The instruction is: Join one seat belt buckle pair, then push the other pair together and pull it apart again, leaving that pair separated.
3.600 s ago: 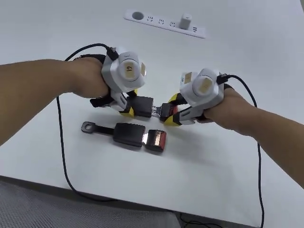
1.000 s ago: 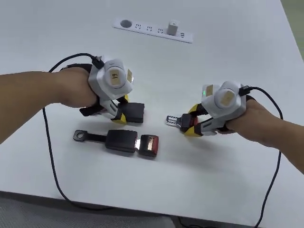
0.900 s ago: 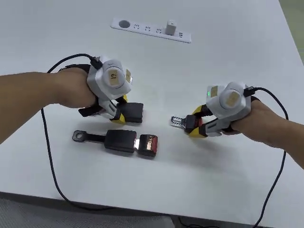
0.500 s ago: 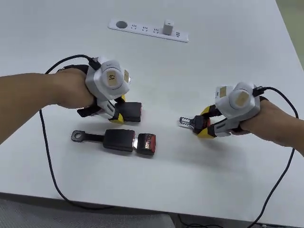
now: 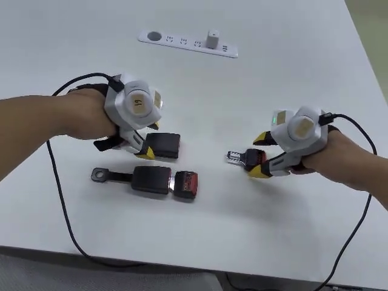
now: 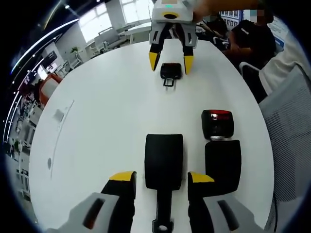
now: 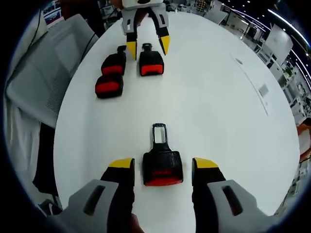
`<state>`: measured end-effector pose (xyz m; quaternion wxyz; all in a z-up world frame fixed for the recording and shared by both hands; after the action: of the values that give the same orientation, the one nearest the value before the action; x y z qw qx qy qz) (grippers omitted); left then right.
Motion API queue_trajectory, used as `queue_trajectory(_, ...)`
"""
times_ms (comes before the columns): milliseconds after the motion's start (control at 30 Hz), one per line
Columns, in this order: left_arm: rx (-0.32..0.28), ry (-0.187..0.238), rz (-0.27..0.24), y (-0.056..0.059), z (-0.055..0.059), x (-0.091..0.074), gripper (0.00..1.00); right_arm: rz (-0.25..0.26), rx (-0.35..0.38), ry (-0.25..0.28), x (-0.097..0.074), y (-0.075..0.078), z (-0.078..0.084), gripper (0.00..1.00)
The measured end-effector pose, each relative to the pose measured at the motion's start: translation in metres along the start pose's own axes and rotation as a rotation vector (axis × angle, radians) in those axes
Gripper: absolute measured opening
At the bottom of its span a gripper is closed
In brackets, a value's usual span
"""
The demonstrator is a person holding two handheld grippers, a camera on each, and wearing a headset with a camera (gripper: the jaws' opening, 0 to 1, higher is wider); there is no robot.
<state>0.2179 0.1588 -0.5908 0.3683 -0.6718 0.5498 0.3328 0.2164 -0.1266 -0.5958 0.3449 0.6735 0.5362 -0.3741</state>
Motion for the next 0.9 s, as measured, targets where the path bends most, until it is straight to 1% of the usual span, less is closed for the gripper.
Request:
queue_trajectory(33, -0.021, 0.019, -0.016, 0.001, -0.001, -0.008, 0.44, 0.014, 0.017, 0.024, -0.005, -0.002, -0.003, 0.45)
queue_trajectory(67, -0.031, 0.025, -0.028, 0.002, 0.000, -0.013, 0.44, 0.020, 0.027, 0.035, -0.007, -0.004, -0.004, 0.45)
queue_trajectory(133, -0.042, 0.040, -0.042, 0.005, 0.004, -0.021, 0.45, 0.047, 0.043, 0.062, -0.014, -0.009, -0.008, 0.46)
queue_trajectory(167, -0.048, 0.043, -0.064, 0.008, 0.003, -0.027, 0.46, 0.055, 0.056, 0.072, -0.017, -0.012, -0.009, 0.47)
queue_trajectory(200, -0.060, 0.070, -0.090, 0.013, 0.004, -0.035, 0.47, 0.073, 0.091, 0.099, -0.017, -0.012, -0.007, 0.49)
queue_trajectory(233, -0.071, 0.091, -0.097, 0.018, 0.004, -0.040, 0.49, 0.079, 0.104, 0.106, -0.022, -0.020, -0.009, 0.51)
queue_trajectory(267, -0.098, 0.110, -0.111, 0.025, 0.008, -0.047, 0.52, 0.079, 0.108, 0.110, -0.026, -0.026, -0.010, 0.53)
queue_trajectory(300, -0.108, 0.111, -0.116, 0.028, 0.012, -0.051, 0.56, 0.076, 0.116, 0.116, -0.031, -0.035, -0.012, 0.54)
queue_trajectory(333, -0.134, 0.105, -0.128, 0.033, 0.018, -0.056, 0.61, 0.085, 0.127, 0.117, -0.033, -0.040, -0.012, 0.54)
queue_trajectory(400, -0.159, 0.108, -0.144, 0.041, 0.026, -0.061, 0.70, 0.092, 0.136, 0.122, -0.036, -0.048, -0.012, 0.55)
queue_trajectory(433, -0.185, 0.104, -0.151, 0.046, 0.032, -0.066, 0.72, 0.111, 0.165, 0.129, -0.039, -0.053, -0.010, 0.54)
queue_trajectory(467, -0.194, 0.117, -0.148, 0.050, 0.035, -0.070, 0.72, 0.149, 0.197, 0.147, -0.040, -0.053, -0.009, 0.55)
queue_trajectory(500, -0.205, 0.132, -0.161, 0.061, 0.032, -0.078, 0.73, 0.176, 0.222, 0.172, -0.044, -0.058, -0.008, 0.56)
queue_trajectory(533, -0.221, 0.134, -0.175, 0.064, 0.035, -0.082, 0.76, 0.177, 0.217, 0.175, -0.046, -0.063, -0.007, 0.56)
queue_trajectory(567, -0.245, 0.136, -0.180, 0.068, 0.043, -0.084, 0.79, 0.180, 0.221, 0.179, -0.048, -0.071, -0.007, 0.57)
queue_trajectory(600, -0.260, 0.144, -0.183, 0.071, 0.046, -0.087, 0.82, 0.183, 0.231, 0.186, -0.050, -0.075, -0.006, 0.59)
queue_trajectory(633, -0.277, 0.164, -0.177, 0.076, 0.051, -0.090, 0.83, 0.180, 0.238, 0.186, -0.050, -0.079, -0.005, 0.61)
queue_trajectory(667, -0.296, 0.180, -0.176, 0.081, 0.052, -0.093, 0.84, 0.181, 0.251, 0.184, -0.051, -0.085, -0.001, 0.62)
queue_trajectory(700, -0.298, 0.193, -0.157, 0.087, 0.056, -0.096, 0.86, 0.186, 0.278, 0.187, -0.052, -0.088, 0.001, 0.63)
queue_trajectory(733, -0.316, 0.191, -0.174, 0.092, 0.054, -0.100, 0.88, 0.187, 0.326, 0.211, -0.056, -0.096, -0.001, 0.66)
queue_trajectory(767, -0.322, 0.189, -0.186, 0.099, 0.053, -0.104, 0.87, 0.184, 0.351, 0.221, -0.057, -0.100, 0.000, 0.68)
queue_trajectory(800, -0.321, 0.190, -0.188, 0.101, 0.054, -0.106, 0.87, 0.181, 0.353, 0.224, -0.057, -0.103, 0.002, 0.70)
queue_trajectory(833, -0.342, 0.193, -0.201, 0.101, 0.065, -0.105, 0.88, 0.196, 0.342, 0.221, -0.060, -0.108, 0.002, 0.73)
queue_trajectory(867, -0.356, 0.190, -0.208, 0.104, 0.068, -0.106, 0.88, 0.202, 0.345, 0.224, -0.062, -0.113, 0.002, 0.75)
queue_trajectory(900, -0.364, 0.199, -0.216, 0.114, 0.060, -0.112, 0.89, 0.208, 0.370, 0.246, -0.065, -0.117, 0.001, 0.76)
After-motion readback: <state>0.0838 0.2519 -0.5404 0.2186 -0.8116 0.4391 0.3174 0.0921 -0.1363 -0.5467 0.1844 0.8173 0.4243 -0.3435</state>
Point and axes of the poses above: the centre of the closed fingertips' face, and the gripper's own axes: x roughly forward along the fingers, y roughly to its right, z roughly out of its underside, the point moved 9 cm from there along -x, roughly backward along the fingers, and after that the axes turned 2 degrees about x, right-handed, at the moved point
